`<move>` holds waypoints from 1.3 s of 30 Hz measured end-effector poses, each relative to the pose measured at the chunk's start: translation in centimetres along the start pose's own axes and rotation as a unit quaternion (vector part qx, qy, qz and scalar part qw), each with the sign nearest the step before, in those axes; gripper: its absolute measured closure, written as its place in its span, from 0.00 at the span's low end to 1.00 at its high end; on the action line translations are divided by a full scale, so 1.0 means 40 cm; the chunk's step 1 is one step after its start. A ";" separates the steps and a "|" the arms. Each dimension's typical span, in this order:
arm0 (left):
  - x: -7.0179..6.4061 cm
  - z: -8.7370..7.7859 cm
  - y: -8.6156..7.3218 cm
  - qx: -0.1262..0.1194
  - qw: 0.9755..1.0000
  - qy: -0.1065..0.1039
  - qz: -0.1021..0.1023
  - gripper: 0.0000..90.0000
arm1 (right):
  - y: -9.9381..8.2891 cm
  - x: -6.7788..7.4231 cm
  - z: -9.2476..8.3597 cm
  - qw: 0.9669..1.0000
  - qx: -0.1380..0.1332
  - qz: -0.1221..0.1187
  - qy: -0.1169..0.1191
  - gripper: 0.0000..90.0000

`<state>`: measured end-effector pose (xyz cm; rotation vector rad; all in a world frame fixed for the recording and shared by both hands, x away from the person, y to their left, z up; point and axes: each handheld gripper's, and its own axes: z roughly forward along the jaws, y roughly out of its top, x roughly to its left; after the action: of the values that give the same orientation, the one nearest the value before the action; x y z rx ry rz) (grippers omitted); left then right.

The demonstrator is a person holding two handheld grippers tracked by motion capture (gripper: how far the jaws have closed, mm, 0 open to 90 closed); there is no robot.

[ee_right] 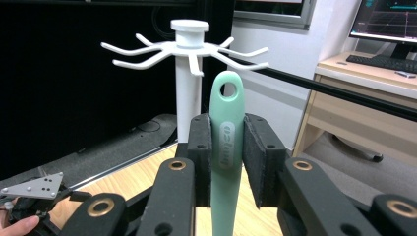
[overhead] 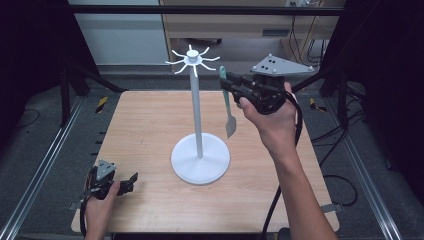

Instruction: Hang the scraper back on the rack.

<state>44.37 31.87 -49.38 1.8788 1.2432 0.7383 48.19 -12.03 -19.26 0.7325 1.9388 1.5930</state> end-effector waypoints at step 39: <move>-0.001 0.002 0.000 0.002 1.000 -0.001 0.003 0.04 | 0.020 0.027 0.038 1.000 0.018 -0.016 0.012 0.83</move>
<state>44.42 31.81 -49.43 1.8859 1.2390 0.7376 48.55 -10.08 -18.80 0.6971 1.9900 1.5592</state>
